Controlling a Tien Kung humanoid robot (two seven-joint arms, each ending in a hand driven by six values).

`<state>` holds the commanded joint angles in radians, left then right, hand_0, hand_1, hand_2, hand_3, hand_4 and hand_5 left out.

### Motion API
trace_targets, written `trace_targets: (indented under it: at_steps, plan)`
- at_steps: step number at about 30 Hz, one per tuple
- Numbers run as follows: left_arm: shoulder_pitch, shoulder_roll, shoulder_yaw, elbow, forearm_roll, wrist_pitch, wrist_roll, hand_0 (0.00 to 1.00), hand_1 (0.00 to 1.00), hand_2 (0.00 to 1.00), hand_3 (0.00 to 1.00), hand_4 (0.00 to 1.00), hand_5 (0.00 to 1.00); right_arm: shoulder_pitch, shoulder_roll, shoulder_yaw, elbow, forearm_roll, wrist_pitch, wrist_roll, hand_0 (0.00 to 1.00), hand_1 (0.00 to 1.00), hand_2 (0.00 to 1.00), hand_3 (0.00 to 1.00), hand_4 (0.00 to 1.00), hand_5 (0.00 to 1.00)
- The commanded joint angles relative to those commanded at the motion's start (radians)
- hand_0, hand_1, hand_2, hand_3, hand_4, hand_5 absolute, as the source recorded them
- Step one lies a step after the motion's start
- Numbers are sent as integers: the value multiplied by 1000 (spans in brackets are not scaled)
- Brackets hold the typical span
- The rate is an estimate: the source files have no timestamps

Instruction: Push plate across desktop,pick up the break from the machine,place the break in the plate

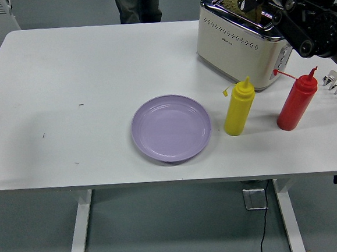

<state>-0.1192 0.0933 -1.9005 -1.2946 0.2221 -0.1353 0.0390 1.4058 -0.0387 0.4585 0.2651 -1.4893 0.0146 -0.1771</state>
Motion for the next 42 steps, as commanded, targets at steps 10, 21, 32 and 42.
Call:
trace_targets:
  at_steps: [10, 21, 32, 42]
  plan:
    - [3, 1, 0, 0, 0, 0, 0, 829, 823, 864, 828, 657, 998, 1, -14, 9, 17, -31, -16, -3, 285, 345, 398, 498, 406, 10]
    - [9, 3, -2, -1, 0, -1, 0, 829, 823, 864, 827, 657, 998, 41, -88, 83, 93, -82, -28, 1, 288, 340, 395, 491, 392, 3]
    - [11, 5, -8, -1, 0, 0, 0, 829, 823, 864, 828, 657, 998, 61, -199, 215, 289, -87, -30, -5, 297, 338, 392, 486, 353, 2]
    - [19, 1, -16, -3, 2, 0, 0, 829, 823, 864, 827, 657, 998, 52, -280, 266, 648, -28, 44, -44, 295, 335, 390, 486, 357, 2]
